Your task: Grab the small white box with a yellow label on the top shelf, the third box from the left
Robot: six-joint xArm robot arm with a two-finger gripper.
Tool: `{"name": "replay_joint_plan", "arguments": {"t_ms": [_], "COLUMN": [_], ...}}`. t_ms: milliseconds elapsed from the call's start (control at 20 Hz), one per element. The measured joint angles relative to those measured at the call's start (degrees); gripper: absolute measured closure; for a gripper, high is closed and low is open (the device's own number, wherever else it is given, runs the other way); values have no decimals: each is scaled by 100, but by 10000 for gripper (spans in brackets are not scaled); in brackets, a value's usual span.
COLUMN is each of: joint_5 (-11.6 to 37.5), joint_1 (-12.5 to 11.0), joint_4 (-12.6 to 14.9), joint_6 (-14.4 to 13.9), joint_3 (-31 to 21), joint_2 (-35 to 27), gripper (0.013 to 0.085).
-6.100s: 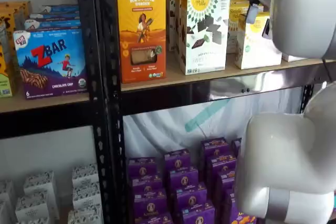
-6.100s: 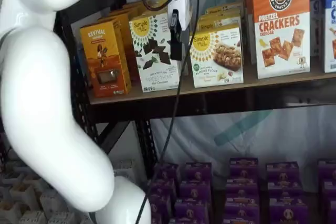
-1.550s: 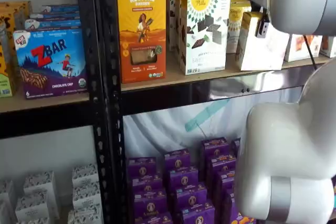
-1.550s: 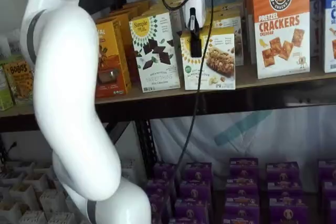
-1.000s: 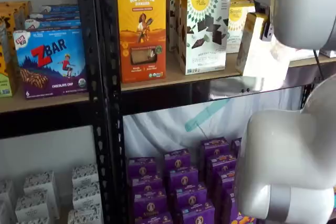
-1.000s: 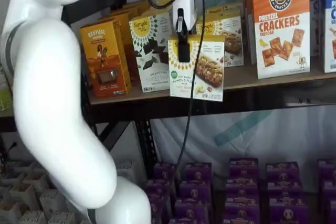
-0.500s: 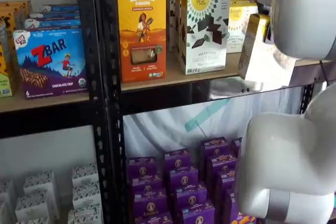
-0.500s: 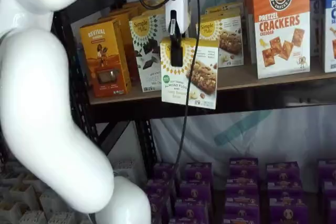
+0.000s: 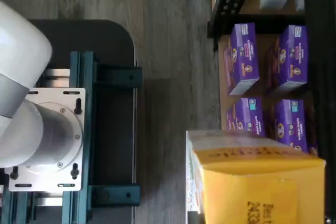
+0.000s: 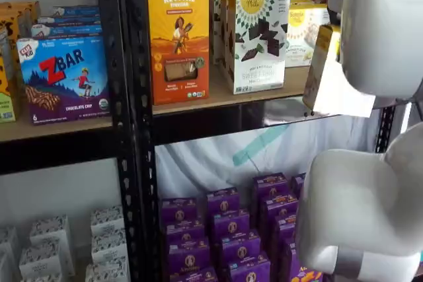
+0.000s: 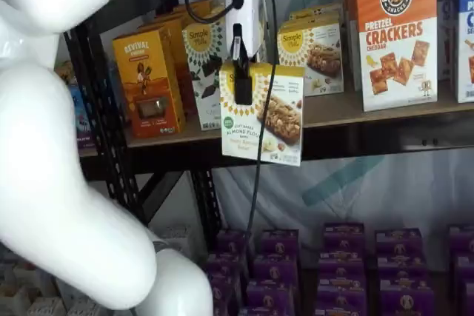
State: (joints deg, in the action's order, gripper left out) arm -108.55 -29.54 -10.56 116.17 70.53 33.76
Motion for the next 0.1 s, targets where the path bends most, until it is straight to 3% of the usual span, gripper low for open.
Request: {"name": "replay_joint_plan", "arguments": {"t_ms": [100], "joint_5": [-15], "joint_1": [-29], "joint_4": [-8], "joint_6": [26], "joint_3": [-47], "joint_2": [46], "gripper": [650]}}
